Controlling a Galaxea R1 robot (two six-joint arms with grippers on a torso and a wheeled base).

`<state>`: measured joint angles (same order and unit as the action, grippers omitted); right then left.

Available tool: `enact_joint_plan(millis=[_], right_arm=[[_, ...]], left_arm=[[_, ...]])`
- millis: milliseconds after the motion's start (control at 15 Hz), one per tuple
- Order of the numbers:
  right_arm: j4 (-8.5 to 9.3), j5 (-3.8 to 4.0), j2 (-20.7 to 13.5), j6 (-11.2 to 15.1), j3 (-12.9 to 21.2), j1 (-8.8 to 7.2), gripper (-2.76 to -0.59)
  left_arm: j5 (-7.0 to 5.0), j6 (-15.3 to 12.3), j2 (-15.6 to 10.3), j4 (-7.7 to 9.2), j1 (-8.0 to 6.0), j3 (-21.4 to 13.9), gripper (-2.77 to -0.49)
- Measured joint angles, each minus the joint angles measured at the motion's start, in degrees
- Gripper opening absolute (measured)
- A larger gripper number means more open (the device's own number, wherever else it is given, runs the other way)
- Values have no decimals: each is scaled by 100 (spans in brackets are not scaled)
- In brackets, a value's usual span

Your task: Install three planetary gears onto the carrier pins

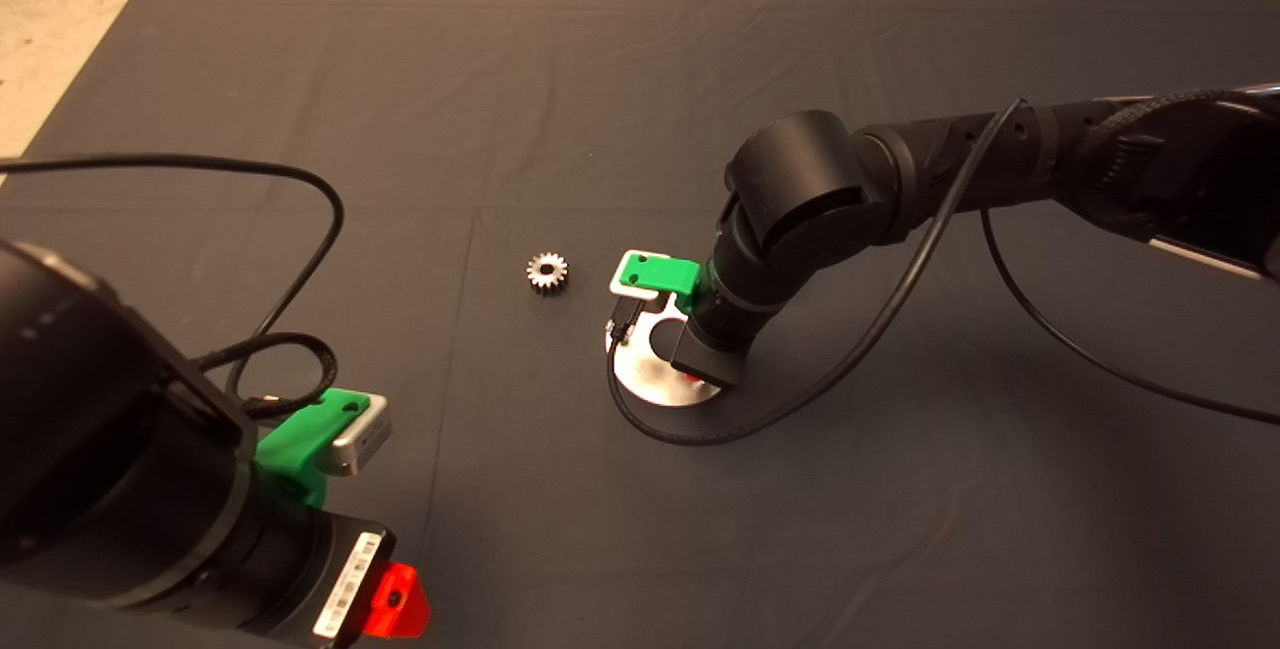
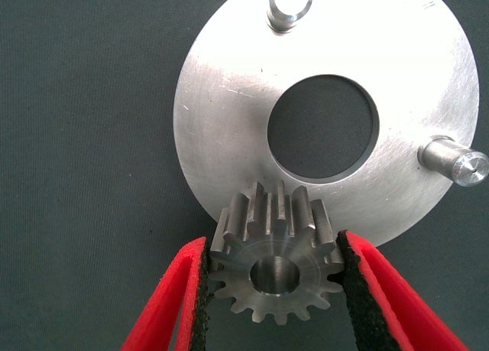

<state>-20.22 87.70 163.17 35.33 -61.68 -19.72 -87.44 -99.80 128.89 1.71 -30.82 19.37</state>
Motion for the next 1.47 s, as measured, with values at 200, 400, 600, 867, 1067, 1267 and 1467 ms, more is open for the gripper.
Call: enact_joint_plan(millis=[200,400,600,867,1067,1267,1467], right_arm=[[0,0,0,-38,0,0,-231],[0,0,0,-41,0,2,-231],[1,0,-2,-60,0,10,-231],[-9,-2,-65,-61,48,149,-231],[-20,-4,-96,-77,99,165,-231],[-36,-35,-137,-79,141,178,-231],[-41,-41,-160,-79,174,179,-231]], left_arm=[[1,0,0,0,0,0,-51],[1,0,0,0,0,0,-51],[1,0,0,0,0,0,-51],[-1,0,0,0,0,0,-51],[1,0,0,0,0,0,-51],[-1,0,0,-2,0,0,-51],[1,0,0,0,0,0,-51]])
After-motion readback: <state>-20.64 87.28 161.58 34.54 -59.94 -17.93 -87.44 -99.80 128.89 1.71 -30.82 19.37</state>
